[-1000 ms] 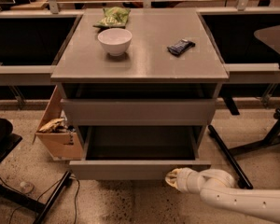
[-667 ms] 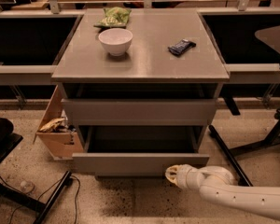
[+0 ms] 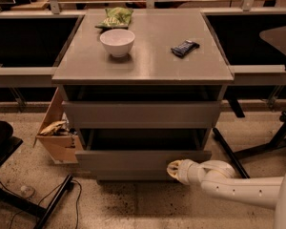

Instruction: Close middle drawer

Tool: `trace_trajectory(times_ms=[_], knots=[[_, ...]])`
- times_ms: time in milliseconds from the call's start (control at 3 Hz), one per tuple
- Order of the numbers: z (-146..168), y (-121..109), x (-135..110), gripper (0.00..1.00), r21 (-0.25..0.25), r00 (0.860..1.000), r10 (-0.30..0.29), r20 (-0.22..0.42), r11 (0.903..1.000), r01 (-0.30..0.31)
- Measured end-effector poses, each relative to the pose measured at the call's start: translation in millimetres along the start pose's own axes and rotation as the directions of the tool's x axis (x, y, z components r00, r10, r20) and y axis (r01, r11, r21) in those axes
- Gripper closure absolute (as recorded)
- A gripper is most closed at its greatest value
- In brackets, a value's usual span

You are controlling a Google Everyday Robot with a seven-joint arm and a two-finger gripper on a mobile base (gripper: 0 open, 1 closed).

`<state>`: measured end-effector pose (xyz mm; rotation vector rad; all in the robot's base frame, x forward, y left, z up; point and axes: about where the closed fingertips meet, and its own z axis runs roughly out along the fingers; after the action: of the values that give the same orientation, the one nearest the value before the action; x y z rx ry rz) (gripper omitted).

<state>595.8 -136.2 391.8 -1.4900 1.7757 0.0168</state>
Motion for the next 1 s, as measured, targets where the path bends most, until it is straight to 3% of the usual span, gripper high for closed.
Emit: trace_trajectory(times_ms=[667,1000], knots=[[9.5,-50.1,-8.9,1.00,0.021,0.999,0.009,0.033,0.9997,-0.009],[4.9,-55.5,2.6,0.82,0.021,0.999,0.051,0.019,0.9985,-0.052]])
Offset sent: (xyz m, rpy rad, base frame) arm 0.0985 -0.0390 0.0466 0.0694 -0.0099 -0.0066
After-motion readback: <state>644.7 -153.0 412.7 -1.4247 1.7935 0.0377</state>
